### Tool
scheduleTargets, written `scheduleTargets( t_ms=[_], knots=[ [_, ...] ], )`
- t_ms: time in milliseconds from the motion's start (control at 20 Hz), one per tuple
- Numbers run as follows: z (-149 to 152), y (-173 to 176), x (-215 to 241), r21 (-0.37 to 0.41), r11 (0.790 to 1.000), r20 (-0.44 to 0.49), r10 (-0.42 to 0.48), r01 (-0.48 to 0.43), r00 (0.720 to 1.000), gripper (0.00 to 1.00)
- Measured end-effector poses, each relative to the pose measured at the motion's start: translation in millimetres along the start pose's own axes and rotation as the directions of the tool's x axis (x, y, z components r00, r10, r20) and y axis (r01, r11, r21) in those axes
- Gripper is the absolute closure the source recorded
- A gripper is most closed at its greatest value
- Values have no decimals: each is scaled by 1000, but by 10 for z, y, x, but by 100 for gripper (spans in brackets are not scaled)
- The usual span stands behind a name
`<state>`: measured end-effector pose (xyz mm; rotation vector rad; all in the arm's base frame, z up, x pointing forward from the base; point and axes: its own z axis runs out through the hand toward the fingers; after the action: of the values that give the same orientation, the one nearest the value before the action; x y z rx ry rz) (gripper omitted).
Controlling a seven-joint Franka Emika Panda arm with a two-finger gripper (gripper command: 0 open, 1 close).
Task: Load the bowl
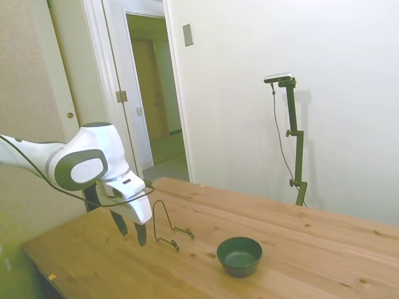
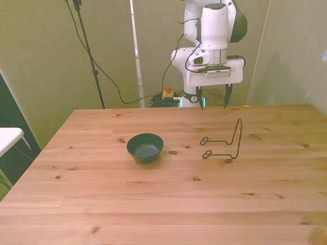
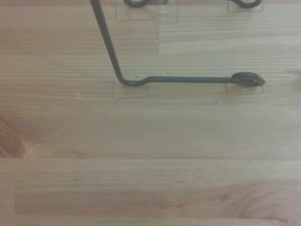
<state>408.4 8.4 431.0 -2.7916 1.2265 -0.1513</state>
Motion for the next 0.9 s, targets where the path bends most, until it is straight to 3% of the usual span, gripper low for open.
scheduleTargets(
  t_ms=[200, 600, 900],
  knots=[
    [-42, 38, 124, -37, 999, -54, 25, -27, 998, 0],
    [-514, 181, 879, -65, 990, -112, 116, -124, 987, 0],
    [-284, -23, 1623, -103, 982, -75, 152, -159, 986, 0]
  ],
)
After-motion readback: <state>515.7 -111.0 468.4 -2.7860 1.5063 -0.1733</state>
